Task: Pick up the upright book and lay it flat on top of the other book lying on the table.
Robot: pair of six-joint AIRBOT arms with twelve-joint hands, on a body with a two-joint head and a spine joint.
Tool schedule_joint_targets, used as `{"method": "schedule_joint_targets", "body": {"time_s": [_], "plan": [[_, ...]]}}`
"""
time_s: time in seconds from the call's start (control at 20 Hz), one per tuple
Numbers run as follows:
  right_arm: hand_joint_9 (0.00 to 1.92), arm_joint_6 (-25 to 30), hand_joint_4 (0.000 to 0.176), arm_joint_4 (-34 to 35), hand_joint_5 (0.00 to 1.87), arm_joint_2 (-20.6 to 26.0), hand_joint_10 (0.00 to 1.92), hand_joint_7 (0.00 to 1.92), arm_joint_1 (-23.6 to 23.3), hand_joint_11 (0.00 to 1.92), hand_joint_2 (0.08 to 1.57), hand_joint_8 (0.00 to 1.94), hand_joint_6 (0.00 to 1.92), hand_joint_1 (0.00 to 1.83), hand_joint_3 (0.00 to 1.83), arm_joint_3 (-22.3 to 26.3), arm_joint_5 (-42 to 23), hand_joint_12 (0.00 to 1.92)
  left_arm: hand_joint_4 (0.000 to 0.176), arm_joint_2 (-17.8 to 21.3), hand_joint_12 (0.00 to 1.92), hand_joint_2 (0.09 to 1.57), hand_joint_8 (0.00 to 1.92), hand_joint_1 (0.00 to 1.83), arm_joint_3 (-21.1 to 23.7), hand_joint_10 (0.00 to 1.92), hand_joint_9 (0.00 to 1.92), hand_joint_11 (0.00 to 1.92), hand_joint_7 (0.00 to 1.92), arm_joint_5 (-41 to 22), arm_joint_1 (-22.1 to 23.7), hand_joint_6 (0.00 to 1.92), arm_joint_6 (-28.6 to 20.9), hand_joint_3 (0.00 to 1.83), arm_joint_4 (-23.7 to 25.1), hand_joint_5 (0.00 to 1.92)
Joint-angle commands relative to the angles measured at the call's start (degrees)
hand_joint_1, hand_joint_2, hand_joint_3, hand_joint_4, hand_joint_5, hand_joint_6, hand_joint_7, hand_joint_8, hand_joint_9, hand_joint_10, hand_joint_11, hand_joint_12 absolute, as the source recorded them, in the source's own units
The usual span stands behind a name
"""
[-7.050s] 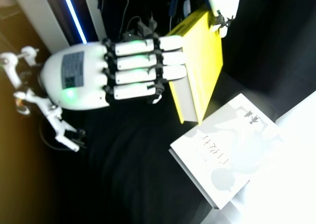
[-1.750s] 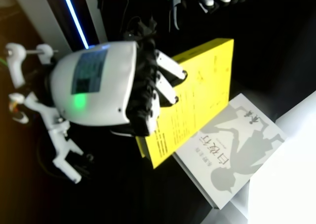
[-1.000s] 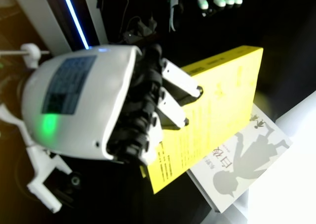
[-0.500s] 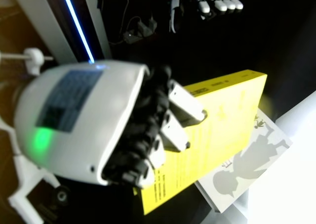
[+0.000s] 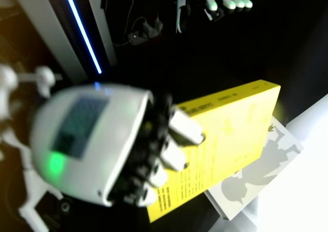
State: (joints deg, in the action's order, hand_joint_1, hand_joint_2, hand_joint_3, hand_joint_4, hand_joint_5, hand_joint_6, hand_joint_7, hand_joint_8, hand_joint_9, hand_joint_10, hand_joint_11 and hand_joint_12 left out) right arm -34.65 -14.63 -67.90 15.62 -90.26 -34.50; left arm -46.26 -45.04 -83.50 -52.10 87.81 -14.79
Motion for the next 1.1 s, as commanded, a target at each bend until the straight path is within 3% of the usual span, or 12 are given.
{"method": "schedule_joint_targets", "body": {"time_s": [0.0,0.05,0.1,0.2,0.25,0.4,0.5,0.55,0.65,0.75,0.85,1.05], "plan": [[1.52,-0.31,0.176,-1.35,1.32,-0.23,1.92,1.45,0.44,1.53,0.87,1.94,1.92,1.32,0.76,0.73,-2.16,1.92,0.129,0.46,0.0,1.15,0.0,0.41,0.16,0.0,0.0,0.0,0.0,-7.75,0.23,0.0,-0.09,0.0,0.67,0.0],[1.27,-0.31,0.0,-1.36,0.92,-0.01,1.92,1.17,1.68,1.32,0.77,1.94,1.76,1.11,1.05,1.54,-2.21,1.92,0.132,0.53,0.0,1.15,0.0,0.41,0.21,0.0,0.0,0.0,0.0,-7.78,0.17,0.0,-0.09,0.0,0.57,0.0],[0.96,-0.32,0.0,-1.56,0.71,0.32,1.92,0.9,2.68,1.0,0.82,1.77,1.75,1.13,0.99,2.42,-2.23,1.92,0.131,0.53,0.0,1.15,0.0,0.42,0.21,0.0,0.0,0.0,0.0,-7.78,0.15,0.0,-0.09,0.0,0.41,0.0],[0.77,-0.24,0.0,-1.54,0.51,0.47,1.78,0.76,5.34,0.76,1.07,1.65,1.73,1.11,0.57,3.31,-2.52,1.92,0.145,0.53,0.0,1.15,0.0,0.39,0.3,0.0,0.0,0.0,0.0,-8.04,-0.07,0.0,-0.09,0.0,0.02,0.0],[0.6,-0.22,0.0,-1.53,0.22,0.38,1.69,0.51,6.28,0.56,1.06,1.59,1.6,0.83,0.53,3.46,-2.52,1.91,0.159,0.59,0.0,1.14,0.0,0.39,0.37,0.0,0.0,0.0,0.0,-8.23,-0.2,0.0,-0.09,0.0,-0.16,0.0],[0.18,1.12,0.0,-1.54,0.01,0.17,1.28,0.21,8.38,0.04,1.17,0.92,1.02,0.54,0.43,3.24,-2.45,1.85,0.126,0.62,0.0,1.17,0.0,0.36,0.4,0.0,0.0,0.0,0.0,-8.53,-0.31,0.0,-0.09,0.01,-0.33,0.0],[0.09,2.28,0.0,-1.47,0.0,-0.07,1.02,0.18,9.03,0.0,1.27,0.48,0.68,0.42,0.29,2.35,-2.25,1.75,0.154,0.63,0.0,1.17,0.0,0.38,0.44,0.0,0.0,0.0,0.0,-8.57,-0.42,0.0,-0.09,0.0,-0.42,0.0],[0.04,3.29,0.0,-1.3,0.0,-0.27,0.93,0.17,9.21,0.0,1.31,0.3,0.52,0.38,0.23,1.64,-2.03,1.68,0.137,0.61,0.0,1.17,0.0,0.36,0.44,0.0,0.0,0.0,0.0,-8.62,-0.48,0.0,-0.09,0.01,-0.49,0.0],[0.0,5.72,0.0,-1.05,0.0,-0.54,0.51,0.06,9.62,0.0,1.33,0.12,0.13,0.36,0.14,0.46,-2.0,1.58,0.145,0.6,0.0,1.17,0.0,0.35,0.45,0.0,0.0,0.0,0.0,-8.62,-0.5,0.0,-0.09,0.0,-0.5,0.0],[0.0,9.11,0.027,-1.08,0.0,-1.11,0.03,0.0,10.2,0.0,1.33,0.0,0.0,0.28,0.03,-0.75,-2.01,0.92,0.15,0.59,0.0,1.18,0.0,0.38,0.44,0.0,0.0,0.0,0.0,-8.71,-0.5,0.0,-0.09,0.0,-0.59,0.0],[0.0,10.06,0.023,-1.7,0.0,-1.61,0.0,0.0,10.36,0.0,1.31,0.0,0.0,0.29,0.0,-0.76,-2.08,0.26,0.153,0.53,0.0,1.19,0.0,0.38,0.43,0.0,0.0,0.0,0.0,-8.74,-0.51,0.0,-0.09,0.0,-0.7,0.0],[0.0,11.26,0.0,-3.79,0.0,-3.28,0.0,0.0,10.34,0.0,1.23,0.0,0.0,0.38,0.0,-0.91,-2.82,0.01,0.132,0.4,0.0,1.19,0.0,0.33,0.32,0.0,0.0,0.0,0.0,-8.7,-0.57,0.0,-0.09,0.0,-0.92,0.0]]}}
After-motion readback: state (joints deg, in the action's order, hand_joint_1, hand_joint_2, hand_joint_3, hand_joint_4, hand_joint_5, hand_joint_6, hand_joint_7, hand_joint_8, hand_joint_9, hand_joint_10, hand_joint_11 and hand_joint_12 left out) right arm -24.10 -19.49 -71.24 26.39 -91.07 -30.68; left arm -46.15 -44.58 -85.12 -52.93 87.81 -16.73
